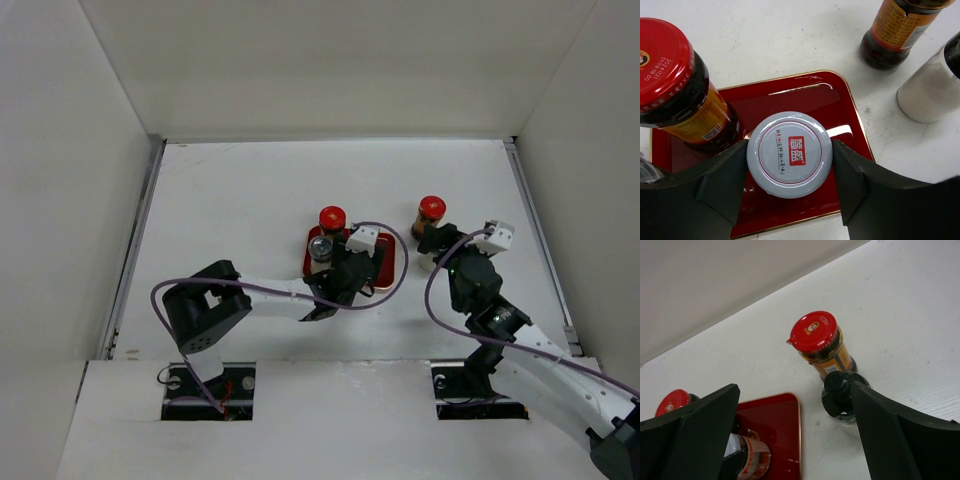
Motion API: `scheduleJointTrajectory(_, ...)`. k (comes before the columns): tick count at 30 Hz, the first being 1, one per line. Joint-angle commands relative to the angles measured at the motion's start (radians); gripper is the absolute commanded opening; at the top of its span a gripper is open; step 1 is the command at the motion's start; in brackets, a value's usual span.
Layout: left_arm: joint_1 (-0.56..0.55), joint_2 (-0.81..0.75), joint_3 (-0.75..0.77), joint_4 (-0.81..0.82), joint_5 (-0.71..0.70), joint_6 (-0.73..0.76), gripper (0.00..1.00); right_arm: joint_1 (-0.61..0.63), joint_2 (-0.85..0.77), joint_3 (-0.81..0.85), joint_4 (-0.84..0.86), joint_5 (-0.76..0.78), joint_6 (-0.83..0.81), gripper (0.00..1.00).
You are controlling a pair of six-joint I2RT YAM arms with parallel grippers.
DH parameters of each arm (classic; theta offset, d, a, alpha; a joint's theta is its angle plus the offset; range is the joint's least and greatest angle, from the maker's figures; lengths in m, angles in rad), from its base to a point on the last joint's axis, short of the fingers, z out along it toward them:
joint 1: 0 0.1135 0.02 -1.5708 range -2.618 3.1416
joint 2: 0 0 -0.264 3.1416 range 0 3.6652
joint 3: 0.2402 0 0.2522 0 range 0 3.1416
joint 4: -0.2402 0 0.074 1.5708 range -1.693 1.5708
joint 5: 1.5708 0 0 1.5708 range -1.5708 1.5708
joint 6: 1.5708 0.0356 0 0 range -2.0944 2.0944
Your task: Organize the condiment bottles
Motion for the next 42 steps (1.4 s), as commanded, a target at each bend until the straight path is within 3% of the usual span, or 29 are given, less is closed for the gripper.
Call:
scheduleJointTrajectory(1,-0.014,-0.035,0.002,0.127,-0.063,0.006,0.59,-0.018,0.03,0.02,-0.015,0.024,0.013,1.0)
scheduleJointTrajectory(8,-0.029,-0.067,0.007,0.123,-0.073,0.012,0.85,-0.078,0.148,0.049,-0.075,0.077,0.038,1.0)
scheduleJointTrajectory(13,-0.046,-0.14,0.016,0.114,-0.067,0.044,0.92,-0.108,0.27,0.083,-0.089,0.03,0.05,1.0)
scheduleJointTrajectory(17,-0.072,-0.248,0.019,0.115,-0.06,0.086,0.94,-0.134,0.35,0.097,-0.051,-0.031,0.039,1.0)
scheduleJointTrajectory(22,-0.077,-0.43,-0.045,0.12,-0.018,0.092,0.94,-0.167,0.382,0.103,-0.023,-0.048,0.036,0.9)
scheduleJointTrajectory(28,-0.046,-0.709,-0.274,0.117,-0.072,0.075,0.93,-0.187,0.444,0.114,-0.015,-0.079,0.032,0.81)
scheduleJointTrajectory(32,0.009,-0.843,-0.455,0.114,-0.176,0.034,0.93,-0.188,0.473,0.126,-0.015,-0.081,0.029,0.66)
scheduleJointTrajectory(36,0.031,-0.924,-0.584,0.117,-0.245,-0.009,0.96,-0.178,0.424,0.134,-0.032,-0.041,0.013,0.53)
scheduleJointTrajectory(42,0.093,-0.966,-0.659,0.132,-0.273,-0.014,1.0,-0.063,0.272,0.236,-0.118,-0.011,-0.033,0.52)
